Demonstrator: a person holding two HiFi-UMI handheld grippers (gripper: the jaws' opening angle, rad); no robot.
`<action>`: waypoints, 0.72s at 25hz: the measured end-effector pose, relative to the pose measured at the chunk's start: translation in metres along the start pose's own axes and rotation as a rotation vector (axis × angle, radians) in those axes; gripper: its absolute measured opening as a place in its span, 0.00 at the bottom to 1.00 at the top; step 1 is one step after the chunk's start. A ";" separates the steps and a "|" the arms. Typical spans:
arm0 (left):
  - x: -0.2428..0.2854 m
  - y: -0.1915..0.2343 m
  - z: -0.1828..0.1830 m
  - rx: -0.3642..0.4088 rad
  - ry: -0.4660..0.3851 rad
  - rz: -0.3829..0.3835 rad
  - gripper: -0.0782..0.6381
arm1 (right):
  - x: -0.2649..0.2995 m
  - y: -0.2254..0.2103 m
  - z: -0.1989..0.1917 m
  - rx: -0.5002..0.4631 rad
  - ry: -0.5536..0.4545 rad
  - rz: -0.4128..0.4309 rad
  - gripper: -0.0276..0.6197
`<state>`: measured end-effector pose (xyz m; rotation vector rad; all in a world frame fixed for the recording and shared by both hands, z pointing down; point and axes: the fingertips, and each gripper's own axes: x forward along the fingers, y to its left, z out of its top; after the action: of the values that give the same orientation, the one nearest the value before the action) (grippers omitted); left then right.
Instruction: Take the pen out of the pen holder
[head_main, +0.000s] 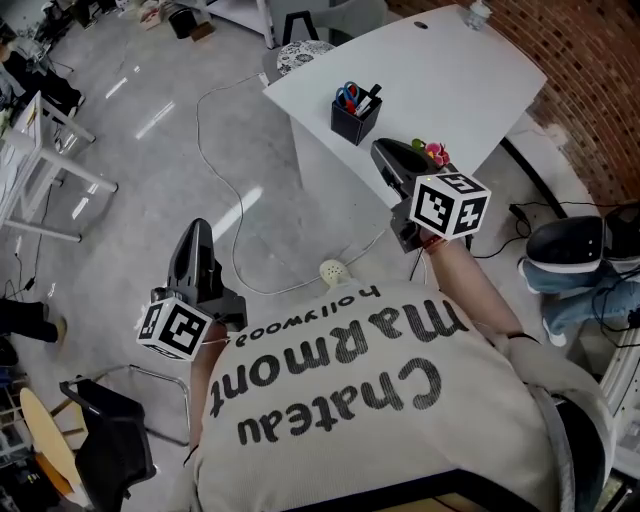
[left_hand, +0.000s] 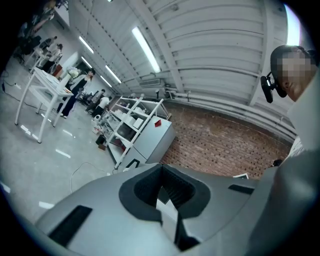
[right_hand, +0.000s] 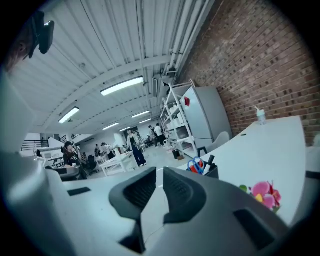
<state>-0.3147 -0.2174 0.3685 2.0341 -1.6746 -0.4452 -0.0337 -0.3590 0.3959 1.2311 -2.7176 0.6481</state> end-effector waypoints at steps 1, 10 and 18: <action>0.006 0.003 0.005 0.002 -0.010 0.006 0.11 | 0.009 -0.004 0.003 -0.001 0.001 0.001 0.12; 0.035 0.036 0.028 -0.001 -0.053 0.080 0.11 | 0.076 -0.037 0.010 -0.033 0.073 -0.006 0.22; 0.036 0.065 0.034 -0.012 -0.061 0.169 0.11 | 0.120 -0.073 0.000 -0.071 0.164 -0.083 0.23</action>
<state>-0.3789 -0.2675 0.3768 1.8684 -1.8575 -0.4611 -0.0604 -0.4857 0.4504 1.2100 -2.5199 0.6084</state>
